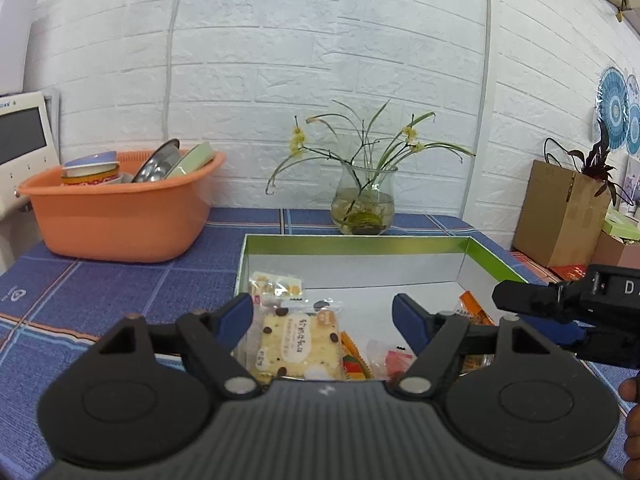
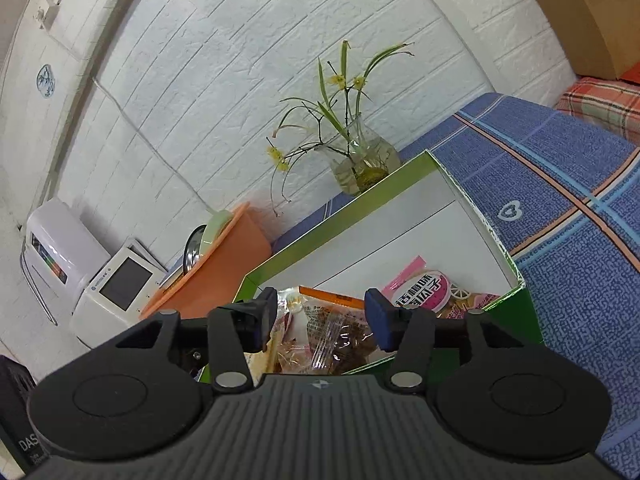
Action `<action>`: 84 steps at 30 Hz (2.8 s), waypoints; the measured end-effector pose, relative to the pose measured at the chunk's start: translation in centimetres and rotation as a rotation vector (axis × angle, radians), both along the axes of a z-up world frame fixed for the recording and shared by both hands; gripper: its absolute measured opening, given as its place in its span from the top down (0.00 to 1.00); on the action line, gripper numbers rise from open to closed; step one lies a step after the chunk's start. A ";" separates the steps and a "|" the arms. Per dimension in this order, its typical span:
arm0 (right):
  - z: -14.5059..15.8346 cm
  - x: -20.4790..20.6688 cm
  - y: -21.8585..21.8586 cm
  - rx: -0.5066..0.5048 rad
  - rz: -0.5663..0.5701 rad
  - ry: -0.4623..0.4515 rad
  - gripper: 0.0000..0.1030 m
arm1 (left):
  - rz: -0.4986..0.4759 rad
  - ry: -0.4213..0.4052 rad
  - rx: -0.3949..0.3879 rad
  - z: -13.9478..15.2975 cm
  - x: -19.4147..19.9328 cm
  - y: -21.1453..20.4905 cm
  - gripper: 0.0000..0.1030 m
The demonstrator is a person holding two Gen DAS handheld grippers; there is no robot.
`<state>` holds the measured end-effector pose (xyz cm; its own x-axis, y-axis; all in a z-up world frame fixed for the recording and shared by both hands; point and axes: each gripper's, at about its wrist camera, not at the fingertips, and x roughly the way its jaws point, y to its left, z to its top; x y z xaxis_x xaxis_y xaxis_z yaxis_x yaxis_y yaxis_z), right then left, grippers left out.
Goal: Organize snacks
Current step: 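Open both grippers to drop the snacks into the box, then grasp the white pillow packet with the left gripper while the right grasps a white wrapper, then carry both white packets with both grippers over the green box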
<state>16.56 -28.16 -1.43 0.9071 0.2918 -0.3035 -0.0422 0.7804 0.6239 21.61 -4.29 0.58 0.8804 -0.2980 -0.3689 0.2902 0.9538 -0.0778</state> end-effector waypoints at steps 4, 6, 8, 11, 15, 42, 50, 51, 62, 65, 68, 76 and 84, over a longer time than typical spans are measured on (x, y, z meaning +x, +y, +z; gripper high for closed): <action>1.8 -1.4 0.6 -0.108 0.068 -0.049 0.18 | -0.011 0.001 0.070 1.1 -1.6 0.0 0.20; 2.7 -2.6 1.1 -0.182 0.112 -0.077 0.18 | -0.038 0.007 0.116 1.5 -2.7 -0.1 0.10; 3.1 -4.1 1.4 -0.249 0.150 -0.083 0.18 | -0.053 0.000 0.162 1.5 -4.8 0.1 0.01; 2.7 -6.1 1.0 -0.290 0.182 -0.053 0.18 | -0.094 0.028 0.170 0.9 -8.2 0.9 0.01; 0.8 -6.7 0.5 -0.210 0.227 0.035 0.18 | -0.126 0.079 0.071 -0.3 -12.5 1.5 0.00; 0.8 -8.2 4.8 -0.165 0.365 0.002 0.47 | -0.281 0.170 -0.098 -2.5 -14.6 0.9 0.37; 2.0 -8.3 8.0 -0.242 0.405 -0.075 0.49 | -0.182 0.153 -0.094 -2.0 -14.9 2.6 0.37; 2.0 -8.1 8.3 -0.254 0.407 -0.075 0.50 | -0.173 0.159 -0.096 -2.1 -14.7 2.7 0.38; 4.2 -6.6 7.7 -0.175 0.365 -0.155 0.55 | -0.166 0.044 -0.041 1.5 -13.4 2.6 0.41; 5.0 -4.9 7.4 -0.194 0.359 -0.128 0.55 | -0.170 0.014 0.041 2.1 -11.8 1.2 0.41; 5.8 -3.5 5.9 -0.124 0.322 -0.146 0.56 | -0.193 -0.010 0.014 3.6 -9.7 0.6 0.41; 5.9 -1.8 2.1 0.039 0.180 -0.190 0.60 | -0.239 -0.052 0.052 4.7 -6.3 -2.9 0.41; 2.8 1.2 2.1 -0.019 0.145 -0.067 0.60 | -0.213 0.049 0.049 0.7 -2.8 -3.8 0.41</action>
